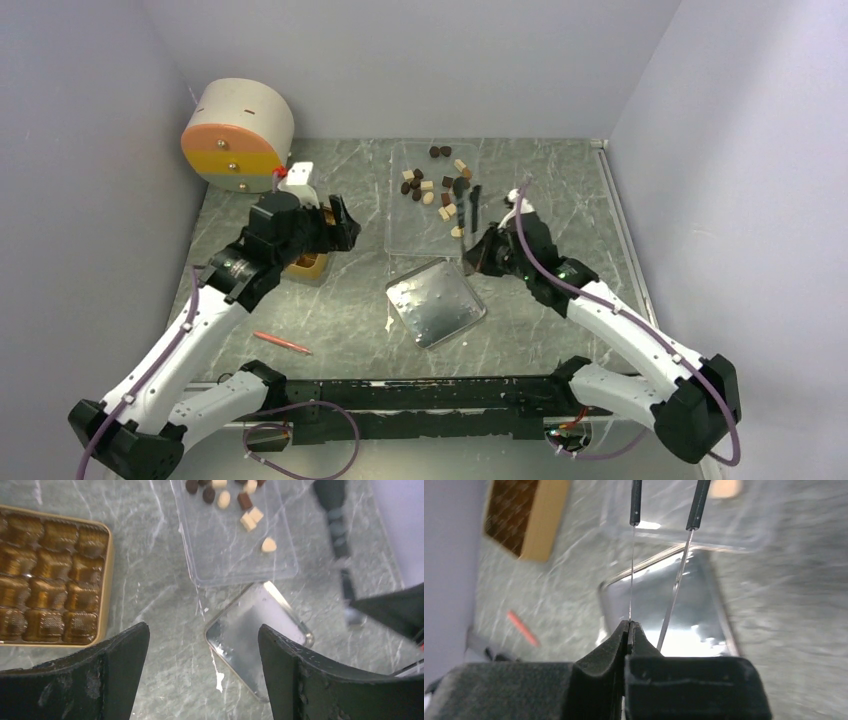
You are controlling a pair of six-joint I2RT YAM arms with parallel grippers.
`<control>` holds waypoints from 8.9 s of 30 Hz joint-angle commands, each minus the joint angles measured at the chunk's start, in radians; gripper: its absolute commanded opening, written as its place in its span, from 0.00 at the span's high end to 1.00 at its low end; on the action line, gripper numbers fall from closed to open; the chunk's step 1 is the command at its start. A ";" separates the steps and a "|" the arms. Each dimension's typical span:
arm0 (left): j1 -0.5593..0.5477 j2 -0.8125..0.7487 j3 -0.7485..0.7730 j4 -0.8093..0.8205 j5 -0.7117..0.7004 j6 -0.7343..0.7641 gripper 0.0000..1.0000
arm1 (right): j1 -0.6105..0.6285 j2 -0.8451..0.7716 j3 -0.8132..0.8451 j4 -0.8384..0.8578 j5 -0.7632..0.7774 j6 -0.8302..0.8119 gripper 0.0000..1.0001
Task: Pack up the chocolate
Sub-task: Pick up the clamp from the center of the board, then place the clamp at the center of the board, then pick up the clamp from the center of the board, then pick up the fake chocolate from the plate.
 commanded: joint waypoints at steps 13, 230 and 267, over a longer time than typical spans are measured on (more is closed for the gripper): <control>0.001 -0.206 0.180 -0.111 -0.293 0.041 0.13 | 0.549 0.363 0.129 0.357 0.172 0.319 0.98; -0.167 0.187 0.124 -0.097 0.464 0.245 0.61 | 0.497 0.176 0.085 0.365 0.433 0.189 1.00; -0.170 0.667 0.463 -0.094 -0.033 0.224 0.57 | 0.485 -0.417 0.043 -0.189 0.659 0.318 0.00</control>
